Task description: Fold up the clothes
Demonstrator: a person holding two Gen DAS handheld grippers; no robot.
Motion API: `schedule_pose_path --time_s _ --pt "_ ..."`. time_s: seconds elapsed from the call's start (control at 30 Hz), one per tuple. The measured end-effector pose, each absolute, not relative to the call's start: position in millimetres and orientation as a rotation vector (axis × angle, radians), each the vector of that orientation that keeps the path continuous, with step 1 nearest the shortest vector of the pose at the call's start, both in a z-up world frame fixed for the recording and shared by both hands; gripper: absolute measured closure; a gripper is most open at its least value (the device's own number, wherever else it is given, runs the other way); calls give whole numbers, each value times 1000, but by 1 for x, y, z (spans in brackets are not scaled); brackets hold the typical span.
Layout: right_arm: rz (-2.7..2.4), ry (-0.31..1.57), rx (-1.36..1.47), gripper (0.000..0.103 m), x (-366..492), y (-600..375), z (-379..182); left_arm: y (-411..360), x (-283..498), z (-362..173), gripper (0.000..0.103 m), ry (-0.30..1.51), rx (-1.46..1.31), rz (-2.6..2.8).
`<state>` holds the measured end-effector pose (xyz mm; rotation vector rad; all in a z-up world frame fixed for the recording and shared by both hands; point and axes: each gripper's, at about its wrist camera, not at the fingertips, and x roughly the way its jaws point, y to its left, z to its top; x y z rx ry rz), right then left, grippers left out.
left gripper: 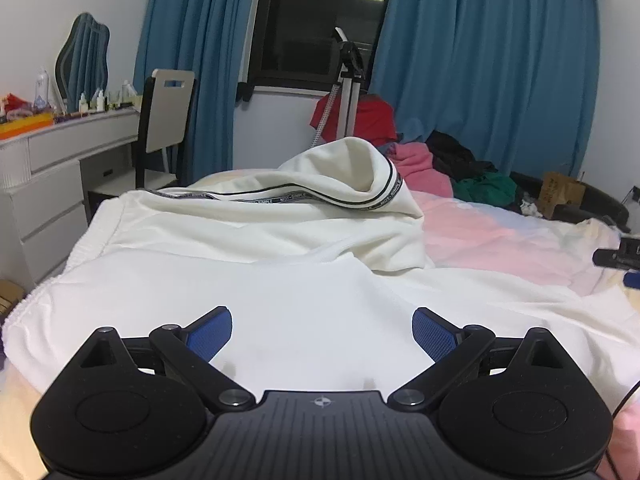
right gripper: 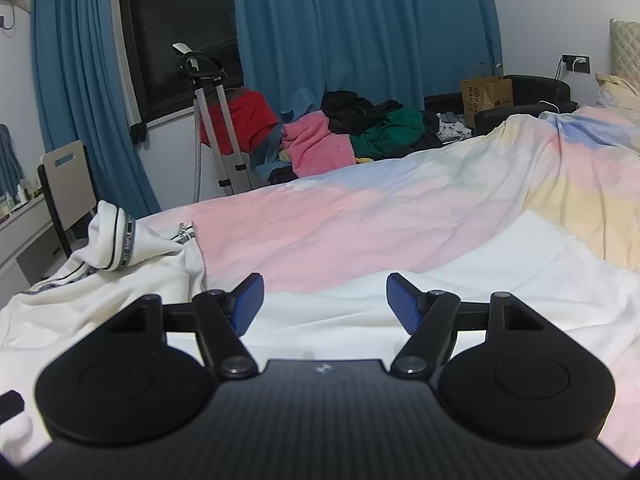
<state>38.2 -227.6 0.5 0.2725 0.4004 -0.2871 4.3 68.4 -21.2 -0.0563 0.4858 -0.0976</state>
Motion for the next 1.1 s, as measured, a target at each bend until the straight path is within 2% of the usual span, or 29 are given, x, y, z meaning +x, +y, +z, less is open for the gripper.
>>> schedule_pose_path --time_s 0.5,0.7,0.97,1.03,1.1 --pt "-325 497 419 33 40 -256 -11 17 31 -42 6 548 107 -143" --pt "-390 526 600 33 44 -291 -28 -36 75 -41 9 510 252 -211" --pt "-456 536 732 32 58 -316 -49 -137 175 -60 13 425 403 -267" --pt "-468 527 731 32 64 -319 -51 -162 205 -70 18 448 431 -253" --pt "-484 516 717 32 70 -320 -54 -182 236 -83 36 495 469 -209"
